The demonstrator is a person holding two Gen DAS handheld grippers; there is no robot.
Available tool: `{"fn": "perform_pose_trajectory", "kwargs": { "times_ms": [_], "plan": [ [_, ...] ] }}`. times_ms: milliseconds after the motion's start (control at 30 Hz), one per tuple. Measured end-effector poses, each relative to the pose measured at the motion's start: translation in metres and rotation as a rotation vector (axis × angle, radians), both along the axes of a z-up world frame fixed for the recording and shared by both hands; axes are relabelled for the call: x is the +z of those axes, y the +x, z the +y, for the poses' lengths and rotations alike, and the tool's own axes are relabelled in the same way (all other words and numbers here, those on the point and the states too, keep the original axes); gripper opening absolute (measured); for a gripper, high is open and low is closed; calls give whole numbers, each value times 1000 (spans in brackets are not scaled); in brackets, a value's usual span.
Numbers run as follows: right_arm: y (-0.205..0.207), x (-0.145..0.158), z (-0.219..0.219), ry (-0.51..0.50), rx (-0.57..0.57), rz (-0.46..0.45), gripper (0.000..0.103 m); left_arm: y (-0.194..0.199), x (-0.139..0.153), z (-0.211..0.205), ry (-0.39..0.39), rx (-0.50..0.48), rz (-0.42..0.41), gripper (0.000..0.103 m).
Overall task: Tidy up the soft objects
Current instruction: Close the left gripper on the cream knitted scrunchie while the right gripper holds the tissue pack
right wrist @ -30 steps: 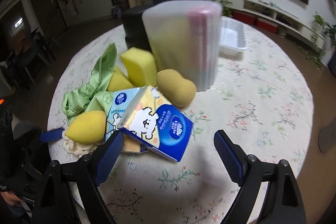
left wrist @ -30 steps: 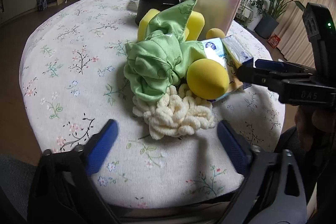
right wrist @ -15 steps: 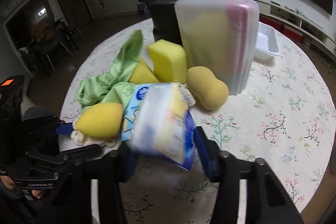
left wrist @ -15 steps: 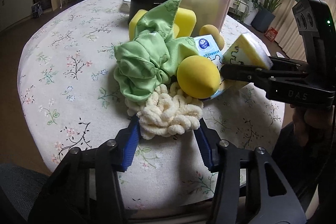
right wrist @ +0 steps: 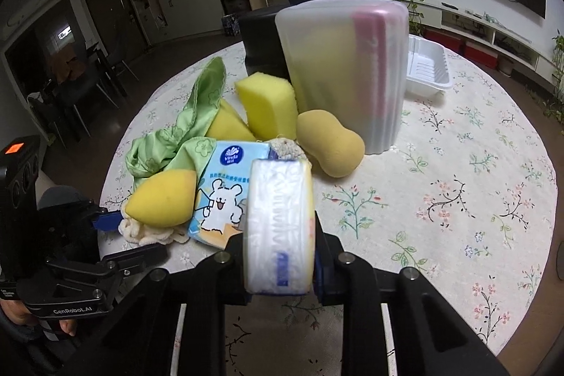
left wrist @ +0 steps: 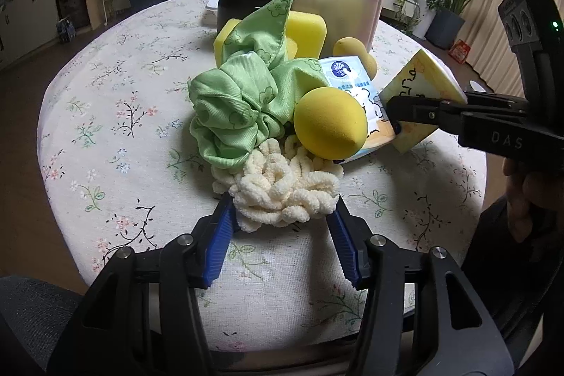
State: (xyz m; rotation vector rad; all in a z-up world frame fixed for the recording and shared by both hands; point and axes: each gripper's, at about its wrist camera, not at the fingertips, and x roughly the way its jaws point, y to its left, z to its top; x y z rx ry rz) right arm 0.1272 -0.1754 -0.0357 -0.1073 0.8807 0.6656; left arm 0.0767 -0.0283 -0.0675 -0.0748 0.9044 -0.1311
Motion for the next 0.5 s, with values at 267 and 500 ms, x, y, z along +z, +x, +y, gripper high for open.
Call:
{"fn": "perform_pose_trajectory", "kwargs": {
  "times_ms": [267,500],
  "plan": [
    [0,-5,-8,15,-41,12,26,4,0,8,-90,-9,28,76],
    [5,-17,-12,4,-63,72,28,5,1,-7,-32,-28,27,75]
  ]
}}
